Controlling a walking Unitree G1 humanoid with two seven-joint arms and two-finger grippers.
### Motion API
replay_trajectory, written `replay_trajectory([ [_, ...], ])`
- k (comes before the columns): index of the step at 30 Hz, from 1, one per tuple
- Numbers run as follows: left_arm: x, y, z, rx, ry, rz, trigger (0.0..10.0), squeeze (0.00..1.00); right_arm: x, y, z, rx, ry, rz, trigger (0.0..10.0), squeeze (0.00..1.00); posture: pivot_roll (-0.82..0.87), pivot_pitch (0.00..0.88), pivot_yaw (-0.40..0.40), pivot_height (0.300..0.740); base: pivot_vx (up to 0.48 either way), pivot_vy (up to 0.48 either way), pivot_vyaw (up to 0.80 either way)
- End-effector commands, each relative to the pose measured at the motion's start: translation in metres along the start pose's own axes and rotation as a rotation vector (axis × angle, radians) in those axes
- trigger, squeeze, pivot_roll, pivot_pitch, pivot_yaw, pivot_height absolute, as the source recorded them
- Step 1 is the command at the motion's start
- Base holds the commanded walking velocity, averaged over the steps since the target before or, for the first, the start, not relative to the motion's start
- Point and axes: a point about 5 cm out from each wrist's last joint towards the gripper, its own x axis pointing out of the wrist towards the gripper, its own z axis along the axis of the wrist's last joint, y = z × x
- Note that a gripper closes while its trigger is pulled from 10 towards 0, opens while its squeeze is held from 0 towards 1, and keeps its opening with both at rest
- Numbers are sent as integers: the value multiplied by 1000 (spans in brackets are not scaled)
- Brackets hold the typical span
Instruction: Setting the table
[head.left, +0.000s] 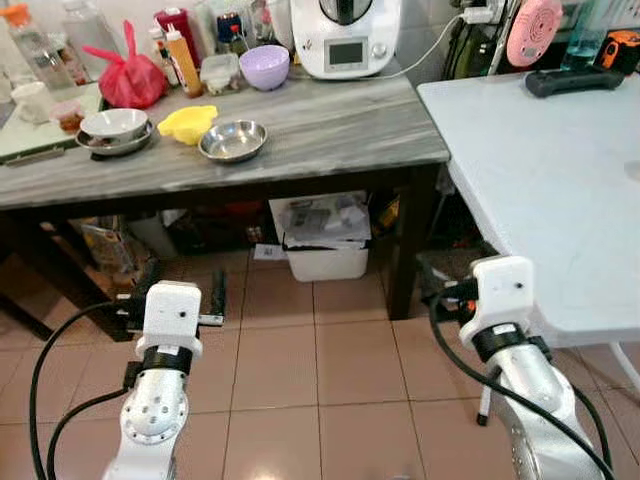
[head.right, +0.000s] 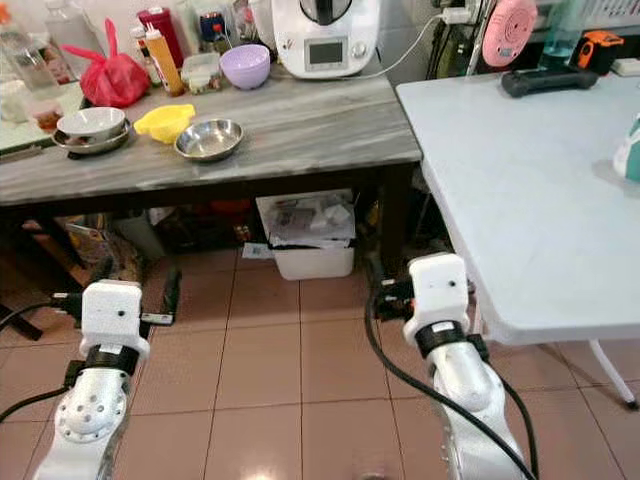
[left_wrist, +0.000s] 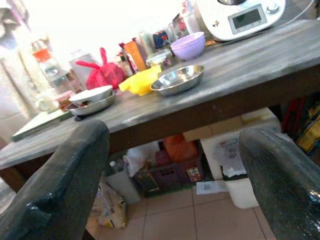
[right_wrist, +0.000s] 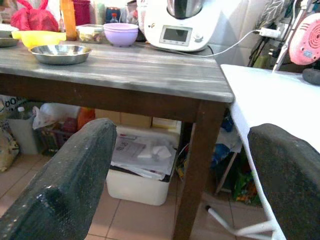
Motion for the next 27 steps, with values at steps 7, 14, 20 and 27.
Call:
replay_trajectory([
  [7,2,-4,5,-12,-5,-25,10000,0,-1,-4,2,-15,-4,-22,10000,0,-126,68,120,740,0,-410,0],
  [14,2,-7,5,-16,-3,-38,10000,0,0,-4,2,-16,-4,-26,10000,0,-127,71,122,740,0,-411,0],
  [20,2,-7,5,-16,0,-42,10000,0,0,-4,2,-15,-5,-30,10000,0,-125,70,123,740,0,-411,0],
  [27,1,-9,4,-16,7,-51,10000,0,1,-4,0,-12,6,-40,10000,0,-127,71,125,740,0,-410,0],
])
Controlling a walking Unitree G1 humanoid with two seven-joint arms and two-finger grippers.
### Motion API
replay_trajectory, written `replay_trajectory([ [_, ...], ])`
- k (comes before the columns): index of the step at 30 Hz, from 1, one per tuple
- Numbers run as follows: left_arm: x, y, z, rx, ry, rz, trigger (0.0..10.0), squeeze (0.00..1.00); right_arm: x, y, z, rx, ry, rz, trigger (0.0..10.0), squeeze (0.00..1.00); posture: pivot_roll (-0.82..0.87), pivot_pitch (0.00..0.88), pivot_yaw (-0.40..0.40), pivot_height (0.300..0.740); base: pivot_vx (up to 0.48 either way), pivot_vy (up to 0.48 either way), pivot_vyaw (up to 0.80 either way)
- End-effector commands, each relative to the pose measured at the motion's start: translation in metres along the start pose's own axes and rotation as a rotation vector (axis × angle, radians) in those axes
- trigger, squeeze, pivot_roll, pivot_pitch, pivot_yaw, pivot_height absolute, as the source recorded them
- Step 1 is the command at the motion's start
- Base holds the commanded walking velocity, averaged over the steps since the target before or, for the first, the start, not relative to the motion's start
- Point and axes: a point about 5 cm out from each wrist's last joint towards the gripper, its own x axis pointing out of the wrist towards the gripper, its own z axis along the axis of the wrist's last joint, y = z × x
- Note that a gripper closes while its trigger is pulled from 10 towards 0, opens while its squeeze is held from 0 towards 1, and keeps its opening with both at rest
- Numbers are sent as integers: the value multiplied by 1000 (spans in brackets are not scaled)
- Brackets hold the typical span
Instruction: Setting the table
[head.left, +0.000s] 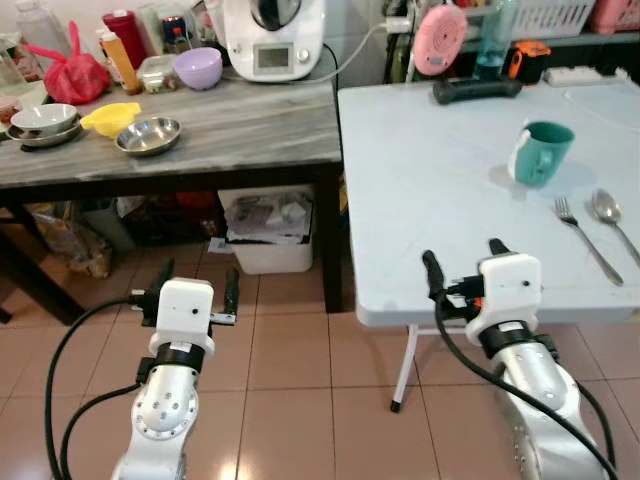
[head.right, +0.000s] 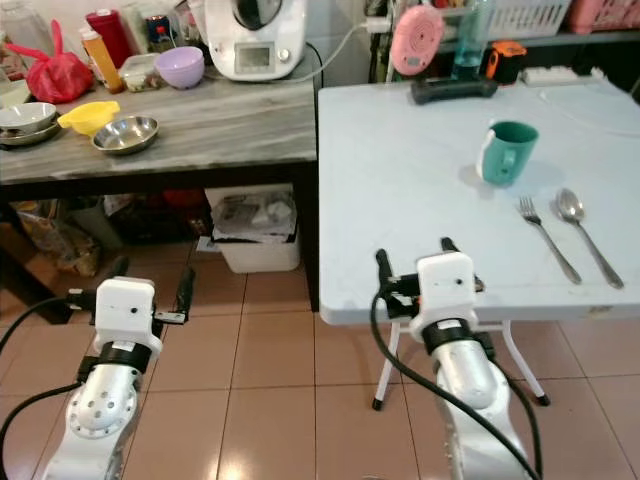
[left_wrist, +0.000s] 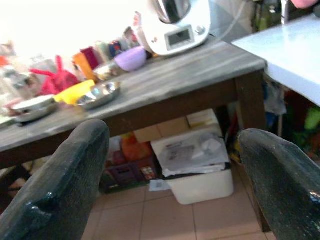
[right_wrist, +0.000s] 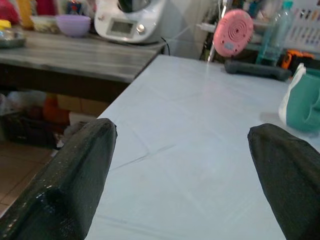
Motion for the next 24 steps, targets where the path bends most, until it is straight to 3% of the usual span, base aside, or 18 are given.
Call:
replay_trajectory([
  [1,1,0,1,2,-1,-11,10000,0,0,-3,-1,-1,8,-14,10000,0,-128,72,126,740,0,-412,-563],
  [9,2,-1,0,3,2,-17,10000,0,0,-3,-1,-3,9,-15,10000,0,-131,70,127,740,0,-411,-590],
  [12,2,-1,0,4,1,-17,10000,0,1,-2,-1,-4,8,-14,10000,0,-130,70,127,740,0,-405,0],
  [24,2,-1,1,-43,-2,-31,10000,0,3,-2,-1,-11,3,-8,10000,0,-127,69,123,740,0,0,0],
])
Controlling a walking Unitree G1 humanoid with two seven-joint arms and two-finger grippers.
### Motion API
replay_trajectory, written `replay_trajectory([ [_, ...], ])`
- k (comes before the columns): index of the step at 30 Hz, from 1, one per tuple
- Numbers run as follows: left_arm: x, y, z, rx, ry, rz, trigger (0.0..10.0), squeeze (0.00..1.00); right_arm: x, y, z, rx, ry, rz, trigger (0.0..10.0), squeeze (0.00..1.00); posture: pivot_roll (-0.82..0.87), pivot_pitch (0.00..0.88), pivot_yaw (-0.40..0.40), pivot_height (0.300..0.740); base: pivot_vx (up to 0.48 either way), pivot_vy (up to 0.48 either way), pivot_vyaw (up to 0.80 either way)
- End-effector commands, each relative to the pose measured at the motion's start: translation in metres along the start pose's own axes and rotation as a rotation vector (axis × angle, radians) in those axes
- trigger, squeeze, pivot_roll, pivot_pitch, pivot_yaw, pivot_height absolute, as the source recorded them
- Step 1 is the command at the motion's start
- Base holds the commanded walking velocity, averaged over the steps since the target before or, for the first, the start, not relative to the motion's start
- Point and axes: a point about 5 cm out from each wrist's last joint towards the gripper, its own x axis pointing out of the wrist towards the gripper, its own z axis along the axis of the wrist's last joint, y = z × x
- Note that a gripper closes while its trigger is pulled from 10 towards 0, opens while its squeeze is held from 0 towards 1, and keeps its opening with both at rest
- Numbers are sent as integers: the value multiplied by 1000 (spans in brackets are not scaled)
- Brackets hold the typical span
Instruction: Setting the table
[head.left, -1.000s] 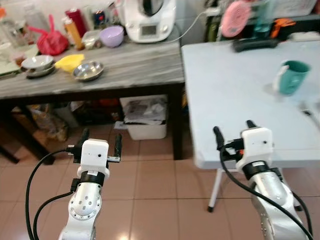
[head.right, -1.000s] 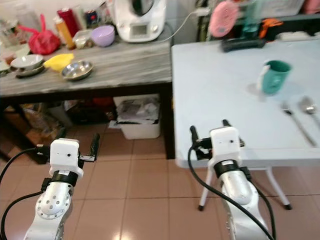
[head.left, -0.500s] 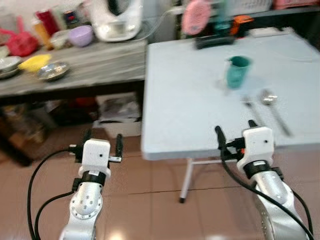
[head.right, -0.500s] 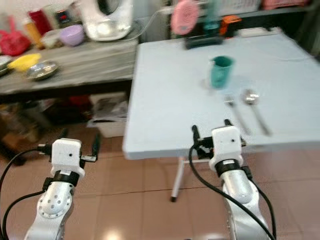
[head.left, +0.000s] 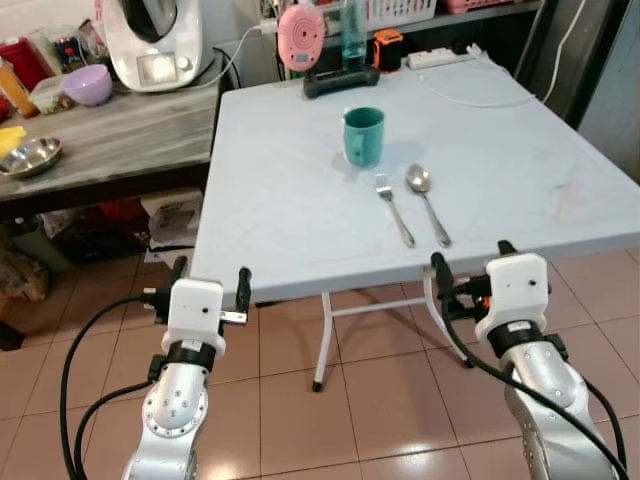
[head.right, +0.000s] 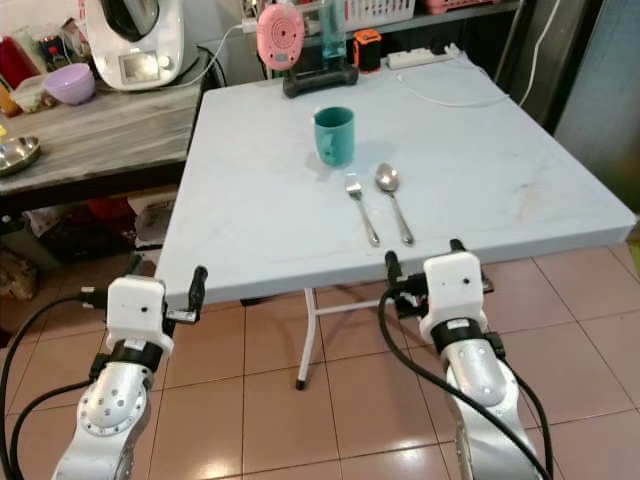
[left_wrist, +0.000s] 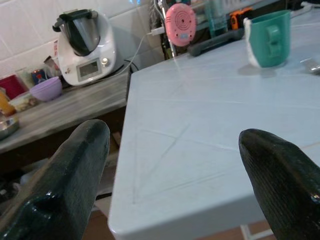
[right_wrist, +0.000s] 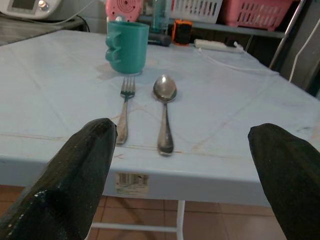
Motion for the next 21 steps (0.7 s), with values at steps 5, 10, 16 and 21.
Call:
replay_trajectory([
  [5,1,9,-1,-19,7,-9,10000,0,4,8,5,14,-27,20,10000,0,-128,64,121,740,0,0,0],
  [10,0,6,0,-50,-2,-46,10000,0,5,7,6,9,-31,22,10000,0,-129,60,120,740,0,0,0],
  [16,-1,6,0,-53,-1,-53,10000,0,5,7,5,5,-29,24,10000,0,-129,61,117,740,0,0,0],
  [21,0,6,-1,-58,2,-57,10000,0,6,7,5,6,-33,26,10000,0,-130,61,120,740,49,0,0],
])
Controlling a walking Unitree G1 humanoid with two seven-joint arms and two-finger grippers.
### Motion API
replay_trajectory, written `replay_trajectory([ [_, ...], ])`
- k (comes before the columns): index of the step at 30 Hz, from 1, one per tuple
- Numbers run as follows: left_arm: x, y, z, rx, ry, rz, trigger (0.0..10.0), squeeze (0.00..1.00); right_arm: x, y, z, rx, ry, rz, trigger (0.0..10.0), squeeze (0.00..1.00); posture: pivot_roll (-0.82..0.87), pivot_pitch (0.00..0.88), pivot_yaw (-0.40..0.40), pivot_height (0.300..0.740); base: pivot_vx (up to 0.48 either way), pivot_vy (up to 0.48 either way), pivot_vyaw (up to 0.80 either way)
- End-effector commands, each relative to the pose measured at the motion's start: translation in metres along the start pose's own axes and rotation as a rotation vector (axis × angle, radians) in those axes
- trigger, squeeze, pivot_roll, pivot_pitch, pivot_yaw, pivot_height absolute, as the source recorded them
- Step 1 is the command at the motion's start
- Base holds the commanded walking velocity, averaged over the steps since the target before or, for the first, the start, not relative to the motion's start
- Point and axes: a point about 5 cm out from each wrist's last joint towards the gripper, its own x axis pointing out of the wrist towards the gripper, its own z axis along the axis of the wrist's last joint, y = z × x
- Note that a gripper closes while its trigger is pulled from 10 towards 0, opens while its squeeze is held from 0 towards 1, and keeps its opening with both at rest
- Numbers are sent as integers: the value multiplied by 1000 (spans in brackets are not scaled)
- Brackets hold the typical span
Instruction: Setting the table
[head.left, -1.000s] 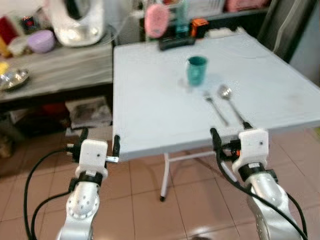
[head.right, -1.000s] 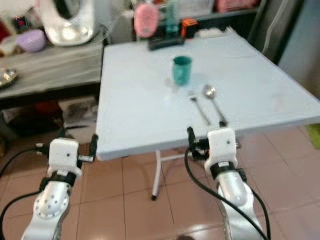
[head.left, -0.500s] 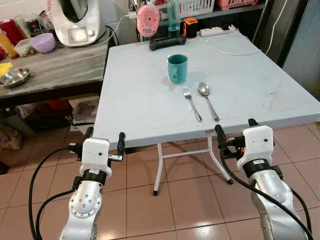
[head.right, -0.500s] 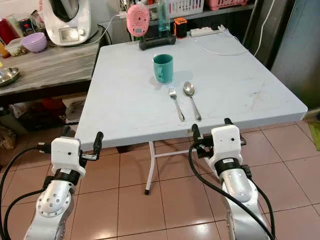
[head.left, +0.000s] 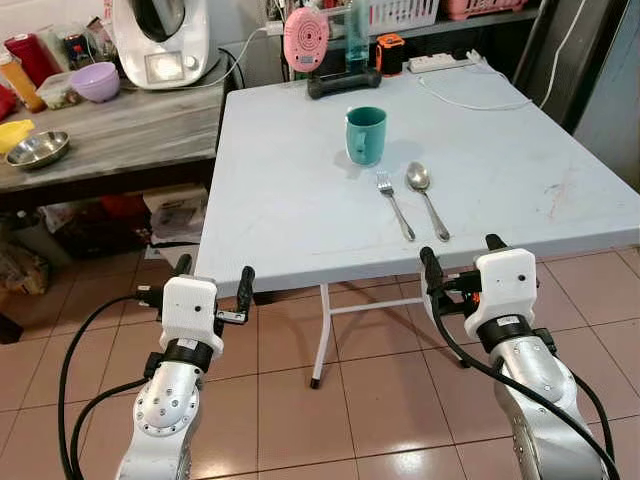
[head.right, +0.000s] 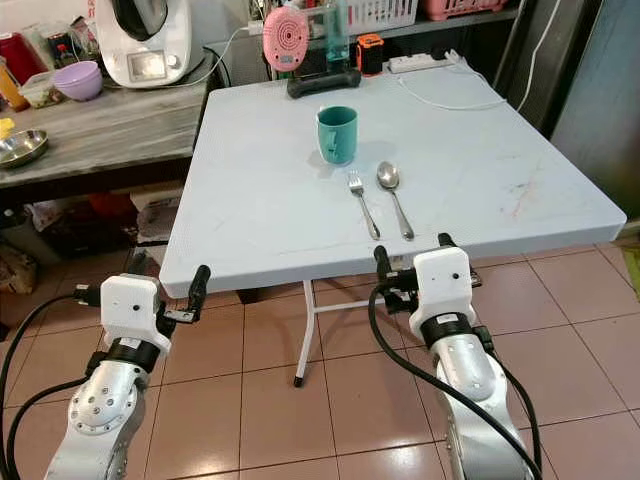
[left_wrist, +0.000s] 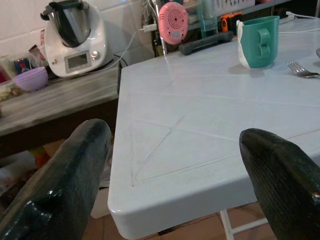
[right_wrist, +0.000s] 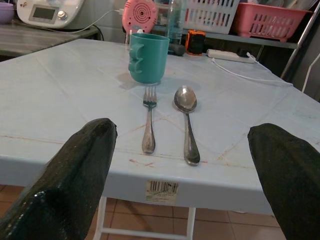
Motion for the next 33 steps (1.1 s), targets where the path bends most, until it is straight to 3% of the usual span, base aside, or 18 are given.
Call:
replay_trajectory([
  [1,0,4,1,7,0,5,10000,0,2,3,2,5,-15,9,10000,0,-130,61,120,740,240,0,0],
  [33,0,0,0,0,6,-33,10000,0,4,6,4,22,-30,8,10000,0,-131,68,134,740,299,0,0],
])
